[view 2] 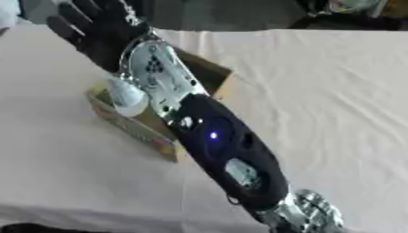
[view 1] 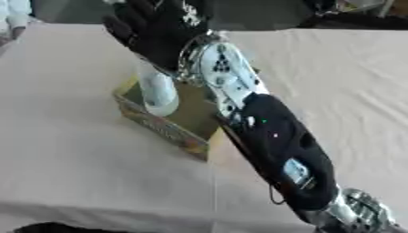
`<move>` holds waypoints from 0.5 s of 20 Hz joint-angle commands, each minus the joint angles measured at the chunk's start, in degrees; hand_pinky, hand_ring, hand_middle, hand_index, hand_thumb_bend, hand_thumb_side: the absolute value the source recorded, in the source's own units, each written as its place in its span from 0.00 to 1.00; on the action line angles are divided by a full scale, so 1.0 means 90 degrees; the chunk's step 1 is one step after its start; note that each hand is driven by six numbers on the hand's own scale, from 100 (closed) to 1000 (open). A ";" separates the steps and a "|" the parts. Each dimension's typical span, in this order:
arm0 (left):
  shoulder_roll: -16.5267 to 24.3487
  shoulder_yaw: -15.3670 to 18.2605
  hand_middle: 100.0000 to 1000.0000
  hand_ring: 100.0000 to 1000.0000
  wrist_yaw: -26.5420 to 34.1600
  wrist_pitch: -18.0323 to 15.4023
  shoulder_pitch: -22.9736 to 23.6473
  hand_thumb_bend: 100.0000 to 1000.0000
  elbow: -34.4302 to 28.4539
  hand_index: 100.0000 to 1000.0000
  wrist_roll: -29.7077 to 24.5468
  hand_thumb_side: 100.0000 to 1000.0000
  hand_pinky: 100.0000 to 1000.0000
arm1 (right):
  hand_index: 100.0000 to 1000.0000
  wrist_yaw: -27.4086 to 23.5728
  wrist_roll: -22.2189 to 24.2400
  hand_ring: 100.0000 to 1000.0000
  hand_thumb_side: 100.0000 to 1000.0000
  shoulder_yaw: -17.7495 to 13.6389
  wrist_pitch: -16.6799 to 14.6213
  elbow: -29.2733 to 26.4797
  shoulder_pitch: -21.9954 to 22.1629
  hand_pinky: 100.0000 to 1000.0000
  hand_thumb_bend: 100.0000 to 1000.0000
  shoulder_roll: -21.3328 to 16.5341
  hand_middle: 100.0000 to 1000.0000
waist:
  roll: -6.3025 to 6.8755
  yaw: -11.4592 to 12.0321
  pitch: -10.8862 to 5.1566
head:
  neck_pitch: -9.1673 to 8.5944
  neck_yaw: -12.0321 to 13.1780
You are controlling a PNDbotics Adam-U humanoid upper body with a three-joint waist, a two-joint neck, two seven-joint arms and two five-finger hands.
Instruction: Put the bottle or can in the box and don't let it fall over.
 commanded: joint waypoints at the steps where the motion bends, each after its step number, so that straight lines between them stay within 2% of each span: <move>1: 0.0120 0.0095 0.85 0.86 -0.0003 -0.0006 -0.0018 0.71 -0.0107 0.87 0.0039 0.67 0.75 | 0.97 0.0098 0.0101 0.00 0.87 0.0024 -0.0005 0.0103 -0.0048 0.00 0.45 0.0034 0.00 | 0.0061 -0.0013 -0.0036 | -0.0013 0.0026; 10: 0.0096 0.0086 0.85 0.85 -0.0026 -0.0002 0.0001 0.72 -0.0108 0.87 0.0029 0.67 0.75 | 0.96 0.0181 0.0214 0.00 0.89 -0.0027 -0.0048 0.0425 -0.0058 0.00 0.45 -0.0048 0.00 | 0.0114 -0.0082 0.0052 | -0.0113 -0.0058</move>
